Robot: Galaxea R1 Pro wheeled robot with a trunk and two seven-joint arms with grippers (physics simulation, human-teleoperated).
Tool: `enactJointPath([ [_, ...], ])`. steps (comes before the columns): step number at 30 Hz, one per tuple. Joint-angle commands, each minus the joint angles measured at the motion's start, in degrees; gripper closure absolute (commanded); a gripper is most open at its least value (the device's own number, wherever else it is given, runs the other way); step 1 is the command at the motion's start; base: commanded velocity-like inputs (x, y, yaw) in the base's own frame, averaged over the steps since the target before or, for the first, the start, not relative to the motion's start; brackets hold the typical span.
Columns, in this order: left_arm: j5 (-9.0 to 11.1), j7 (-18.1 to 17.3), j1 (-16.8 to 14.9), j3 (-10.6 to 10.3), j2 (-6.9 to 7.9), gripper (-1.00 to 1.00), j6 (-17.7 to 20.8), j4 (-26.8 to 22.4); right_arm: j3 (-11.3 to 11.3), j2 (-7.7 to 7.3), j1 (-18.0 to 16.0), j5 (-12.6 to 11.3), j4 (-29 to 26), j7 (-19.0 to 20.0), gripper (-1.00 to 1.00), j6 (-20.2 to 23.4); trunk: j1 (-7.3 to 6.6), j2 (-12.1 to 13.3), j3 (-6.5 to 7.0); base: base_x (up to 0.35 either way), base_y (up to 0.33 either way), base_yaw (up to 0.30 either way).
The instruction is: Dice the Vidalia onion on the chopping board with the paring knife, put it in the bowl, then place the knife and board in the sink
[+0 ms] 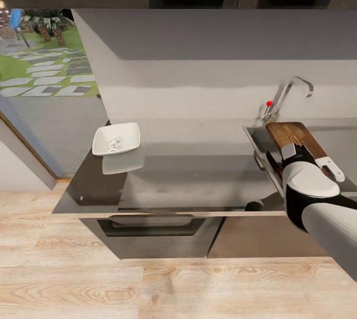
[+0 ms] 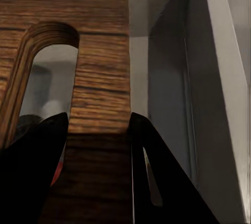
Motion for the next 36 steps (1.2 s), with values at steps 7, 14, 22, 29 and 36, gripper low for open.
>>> enactJointPath([
  [7, -0.1, -0.2, -0.1, 0.4, 0.01, -1.00, -0.3, 0.2, -0.3, 0.00, 0.6, 0.7, 1.3, -0.3, 1.00, 0.2, 0.01, 0.0, -0.05, 0.000, 0.000, 0.000],
  [14, -0.1, -0.2, -0.1, 0.4, 0.01, -1.00, -0.3, 0.2, -0.3, -0.23, 1.4, 0.9, 5.1, -3.0, 1.00, 0.2, 0.01, 0.0, -0.05, 0.000, 0.000, 0.000],
  [22, -0.1, -0.2, -0.1, 0.4, 0.01, -1.00, -0.4, 0.2, 0.0, -0.36, 1.5, 2.9, 5.9, -5.9, 1.00, 0.3, 0.01, 0.0, -0.05, 0.000, 0.000, 0.000],
  [29, 0.0, -0.2, -0.1, 0.4, 0.01, -1.00, -0.3, 0.2, 0.0, -0.36, 1.5, 4.4, 5.9, -6.0, 1.00, 0.2, 0.01, 0.0, -0.05, 0.024, -0.124, 0.000],
  [36, 0.0, -0.2, -0.1, 0.4, 0.01, -1.00, -0.4, 0.2, 0.0, -0.35, 2.1, 4.4, 6.8, -5.9, 1.00, 0.2, 0.01, 0.0, -0.05, 0.024, -0.039, 0.000],
])
